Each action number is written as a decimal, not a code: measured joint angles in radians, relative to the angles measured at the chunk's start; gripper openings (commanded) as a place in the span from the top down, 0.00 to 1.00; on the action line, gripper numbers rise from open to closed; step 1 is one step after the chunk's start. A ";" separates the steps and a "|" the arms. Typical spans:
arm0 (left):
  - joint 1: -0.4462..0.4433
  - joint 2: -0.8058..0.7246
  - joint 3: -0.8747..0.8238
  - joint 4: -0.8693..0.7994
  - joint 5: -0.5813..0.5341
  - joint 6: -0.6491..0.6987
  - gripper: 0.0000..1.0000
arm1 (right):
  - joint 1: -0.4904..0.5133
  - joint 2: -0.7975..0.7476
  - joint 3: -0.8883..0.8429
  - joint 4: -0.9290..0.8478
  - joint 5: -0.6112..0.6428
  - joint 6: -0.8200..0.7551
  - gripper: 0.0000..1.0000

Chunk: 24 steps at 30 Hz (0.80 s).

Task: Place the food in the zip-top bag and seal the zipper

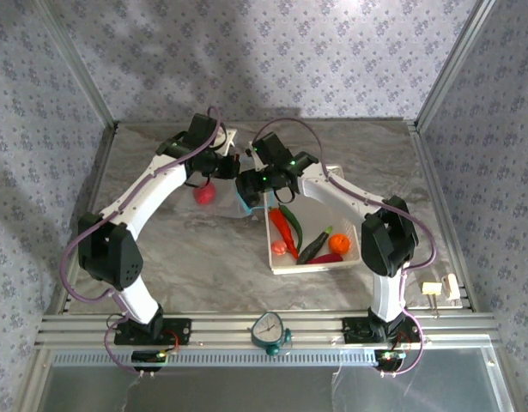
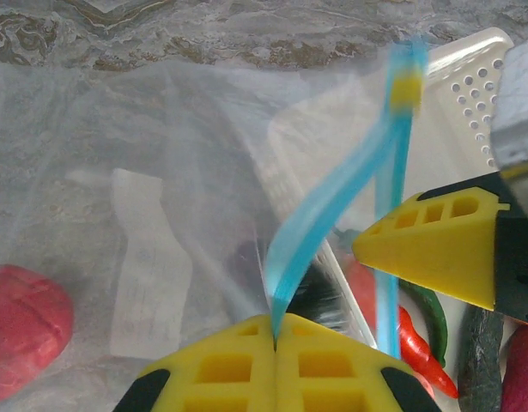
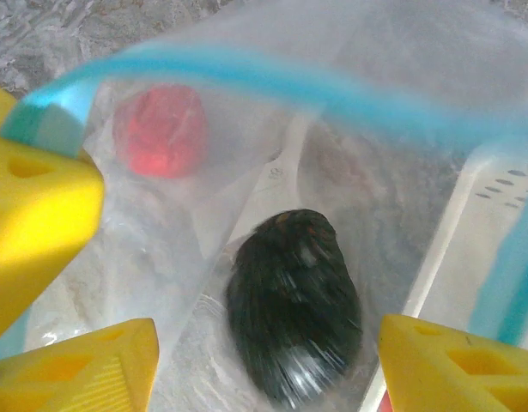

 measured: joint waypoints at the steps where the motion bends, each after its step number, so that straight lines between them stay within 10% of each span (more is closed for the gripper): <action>1: 0.000 0.000 0.000 0.000 0.002 0.000 1.00 | 0.000 0.001 0.000 -0.001 0.000 0.000 0.30; 12: 0.002 -0.015 0.000 0.001 0.017 0.000 1.00 | -0.002 -0.034 -0.024 -0.012 0.022 -0.008 0.31; 24: 0.004 -0.015 0.000 -0.002 0.031 0.001 1.00 | -0.089 -0.399 -0.301 -0.122 0.126 -0.030 0.43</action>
